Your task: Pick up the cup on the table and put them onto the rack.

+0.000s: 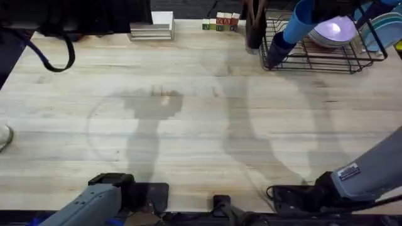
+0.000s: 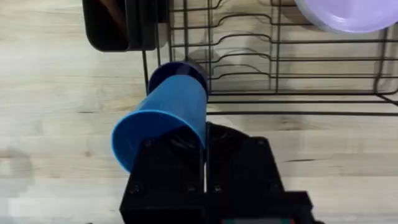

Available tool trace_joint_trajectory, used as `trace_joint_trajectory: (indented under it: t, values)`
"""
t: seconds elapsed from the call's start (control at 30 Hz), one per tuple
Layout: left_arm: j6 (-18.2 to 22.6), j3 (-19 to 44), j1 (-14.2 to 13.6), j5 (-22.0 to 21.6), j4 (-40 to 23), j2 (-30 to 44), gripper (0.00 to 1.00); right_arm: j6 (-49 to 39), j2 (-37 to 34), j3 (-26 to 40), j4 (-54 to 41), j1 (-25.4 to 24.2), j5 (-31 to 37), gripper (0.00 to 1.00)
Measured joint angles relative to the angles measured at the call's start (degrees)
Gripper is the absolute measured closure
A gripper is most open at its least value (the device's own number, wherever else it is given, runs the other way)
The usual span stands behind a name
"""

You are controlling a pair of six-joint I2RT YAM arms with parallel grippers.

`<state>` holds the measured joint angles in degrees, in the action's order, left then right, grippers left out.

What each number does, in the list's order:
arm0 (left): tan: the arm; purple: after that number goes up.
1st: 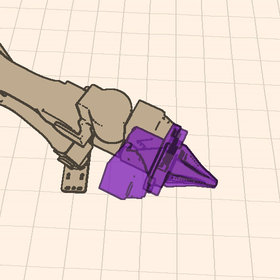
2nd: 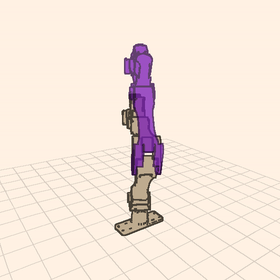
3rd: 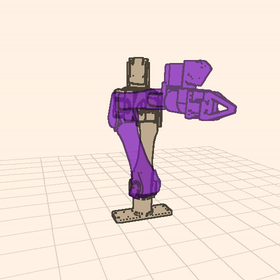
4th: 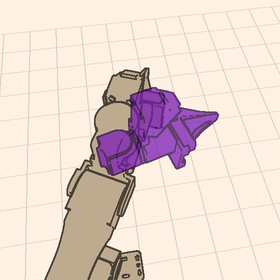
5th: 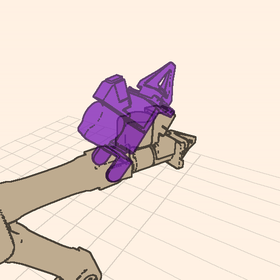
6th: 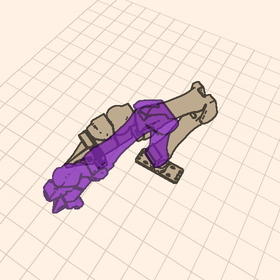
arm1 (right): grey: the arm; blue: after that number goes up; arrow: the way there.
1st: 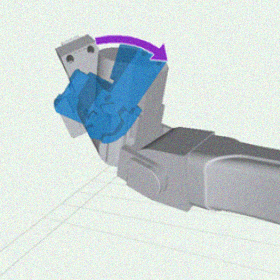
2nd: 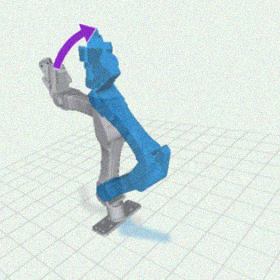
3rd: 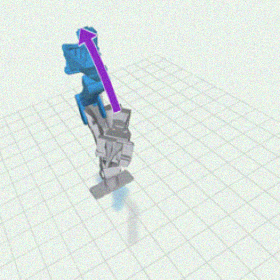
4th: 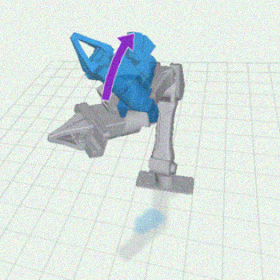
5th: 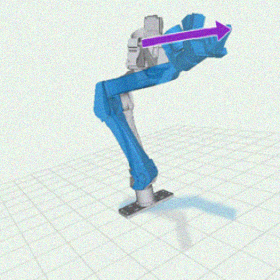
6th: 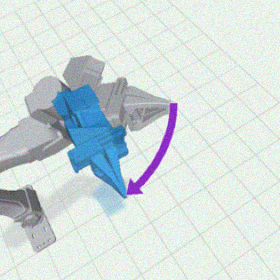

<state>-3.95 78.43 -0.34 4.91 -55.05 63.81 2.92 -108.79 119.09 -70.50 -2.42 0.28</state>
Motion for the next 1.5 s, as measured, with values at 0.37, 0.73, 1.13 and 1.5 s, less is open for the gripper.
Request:
trace_joint_trajectory:
  t: [0.37,0.73,1.13,1.5]
  values:
    - [0.0,0.0,0.0,0.0,0.0,0.0,0.007,0.0,-2.7,0.0,0.2,0.0,-2.4,0.971]
    - [0.0,0.0,0.0,0.0,0.0,0.0,0.008,0.0,-6.0,0.0,0.2,0.0,-2.9,0.968]
    - [0.0,0.0,0.0,0.0,0.0,0.0,0.007,-0.1,-7.7,-0.2,0.4,0.0,-2.9,0.726]
    - [0.0,0.0,0.0,0.0,0.0,0.0,0.007,-0.2,-7.7,-0.2,0.4,0.0,-2.9,0.570]
